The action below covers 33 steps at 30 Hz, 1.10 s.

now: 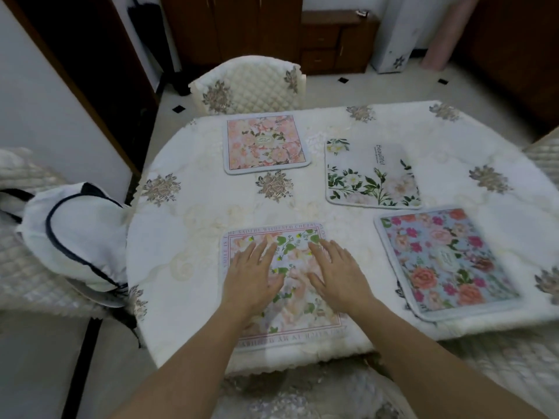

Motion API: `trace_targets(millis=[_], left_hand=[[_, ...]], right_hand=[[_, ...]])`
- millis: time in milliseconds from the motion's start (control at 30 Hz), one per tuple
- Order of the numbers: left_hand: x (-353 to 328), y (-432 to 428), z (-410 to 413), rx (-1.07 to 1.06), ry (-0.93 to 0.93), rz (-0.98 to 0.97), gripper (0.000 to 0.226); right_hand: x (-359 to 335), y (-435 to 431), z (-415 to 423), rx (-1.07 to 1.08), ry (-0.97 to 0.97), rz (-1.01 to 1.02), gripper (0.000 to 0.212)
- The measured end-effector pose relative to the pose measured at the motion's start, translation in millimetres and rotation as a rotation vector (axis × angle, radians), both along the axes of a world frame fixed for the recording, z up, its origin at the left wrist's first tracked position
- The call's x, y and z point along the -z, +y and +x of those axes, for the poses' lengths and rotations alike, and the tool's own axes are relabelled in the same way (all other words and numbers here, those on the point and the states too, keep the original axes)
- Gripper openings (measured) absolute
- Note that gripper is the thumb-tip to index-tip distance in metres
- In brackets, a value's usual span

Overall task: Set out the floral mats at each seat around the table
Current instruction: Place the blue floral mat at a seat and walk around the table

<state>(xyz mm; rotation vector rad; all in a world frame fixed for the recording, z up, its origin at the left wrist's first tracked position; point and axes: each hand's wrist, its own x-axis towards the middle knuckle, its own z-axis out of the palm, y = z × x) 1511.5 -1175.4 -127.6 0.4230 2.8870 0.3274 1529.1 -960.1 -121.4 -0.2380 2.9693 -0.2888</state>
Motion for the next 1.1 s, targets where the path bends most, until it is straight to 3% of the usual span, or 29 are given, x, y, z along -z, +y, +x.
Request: trace_targets(millis=[267, 400, 733, 1100], left_hand=[[-20.0, 63.5, 5.4, 0.153, 0.069, 0.038, 0.070], [-20.2, 102.9, 13.2, 0.270, 0.098, 0.050, 0.077], [-43.8, 214.6, 22.8, 0.529, 0.196, 0.112, 0.067], [-22.2, 300.2, 9.3, 0.467, 0.159, 0.077, 0.064]], right_hand=[[-31.2, 42.3, 33.6, 0.124, 0.077, 0.014, 0.062], [-41.0, 82.3, 67.4, 0.234, 0.103, 0.057, 0.057], [-74.3, 188.1, 139.1, 0.503, 0.127, 0.156, 0.055], [-58.9, 311.5, 118.8, 0.536, 0.102, 0.123, 0.056]])
